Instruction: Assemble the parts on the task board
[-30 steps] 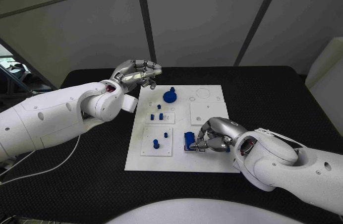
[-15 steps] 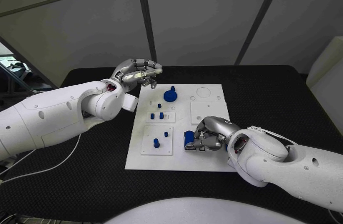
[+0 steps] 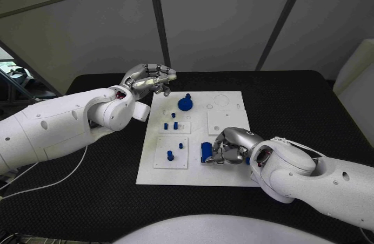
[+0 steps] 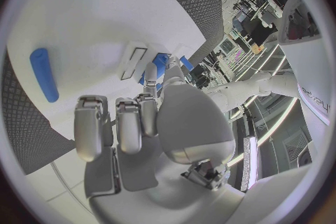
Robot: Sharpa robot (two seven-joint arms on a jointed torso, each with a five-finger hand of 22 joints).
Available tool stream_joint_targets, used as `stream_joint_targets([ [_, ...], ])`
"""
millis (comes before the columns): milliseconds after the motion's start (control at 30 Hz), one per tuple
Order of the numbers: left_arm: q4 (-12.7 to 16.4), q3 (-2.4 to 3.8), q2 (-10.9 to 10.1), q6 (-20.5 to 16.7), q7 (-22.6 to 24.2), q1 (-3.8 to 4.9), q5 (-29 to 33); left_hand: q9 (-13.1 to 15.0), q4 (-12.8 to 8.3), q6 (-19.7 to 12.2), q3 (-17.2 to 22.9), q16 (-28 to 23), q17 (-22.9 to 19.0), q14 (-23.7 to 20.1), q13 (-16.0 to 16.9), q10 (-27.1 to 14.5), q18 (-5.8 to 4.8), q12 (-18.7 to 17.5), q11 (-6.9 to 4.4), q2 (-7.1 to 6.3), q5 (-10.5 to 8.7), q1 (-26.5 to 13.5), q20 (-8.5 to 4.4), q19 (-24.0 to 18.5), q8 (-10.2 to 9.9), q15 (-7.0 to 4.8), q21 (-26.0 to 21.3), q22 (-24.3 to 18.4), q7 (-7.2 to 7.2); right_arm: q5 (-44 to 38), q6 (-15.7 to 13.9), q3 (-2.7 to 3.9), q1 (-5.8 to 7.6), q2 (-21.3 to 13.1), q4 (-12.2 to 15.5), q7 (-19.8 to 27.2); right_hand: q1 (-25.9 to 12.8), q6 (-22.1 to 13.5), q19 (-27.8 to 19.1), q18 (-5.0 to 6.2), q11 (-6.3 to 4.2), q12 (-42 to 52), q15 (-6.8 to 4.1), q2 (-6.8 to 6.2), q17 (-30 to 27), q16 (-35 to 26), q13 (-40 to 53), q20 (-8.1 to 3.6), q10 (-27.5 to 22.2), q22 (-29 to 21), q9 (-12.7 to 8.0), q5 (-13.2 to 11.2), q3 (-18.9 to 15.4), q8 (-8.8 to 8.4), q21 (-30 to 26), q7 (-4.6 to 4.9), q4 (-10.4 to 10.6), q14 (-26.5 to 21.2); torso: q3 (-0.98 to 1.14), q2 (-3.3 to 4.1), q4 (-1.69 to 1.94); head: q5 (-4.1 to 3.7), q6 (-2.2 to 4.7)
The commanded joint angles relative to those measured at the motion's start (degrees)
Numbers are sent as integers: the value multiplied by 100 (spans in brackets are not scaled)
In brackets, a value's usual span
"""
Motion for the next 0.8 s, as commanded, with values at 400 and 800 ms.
stream_joint_targets([
  [400, 9, 3, -16, 51, 7, 9, 24, 10, -9, -33, 43, 33, -8, -40, -9, -52, -53, 31, -5, 40, 17, 25, 16, 7, 27, -15, 4, 9, 6, -282, 58, 4, 8, -104, 77, 75, 256, 63, 366, -39, 19, -38, -6, 208, 1374, -35, 331, -8, 207, 1182, 31, -166, -155, -21, -26, 74, 55, 575, 0, -5, 3, -10, -22],
  [800, -2, -1, -19, 54, 7, 7, 24, 10, -9, -33, 43, 33, -8, -40, -9, -52, -53, 31, -5, 40, 17, 25, 16, 7, 27, -15, 4, 9, 6, -1, -441, 6, 9, -598, 393, 331, 92, -220, 287, -8, 145, -288, 93, 124, 1280, -80, 174, 73, 87, 1074, -73, 396, -280, -344, -121, 232, 225, 554, 8, -10, -16, -39, -15],
])
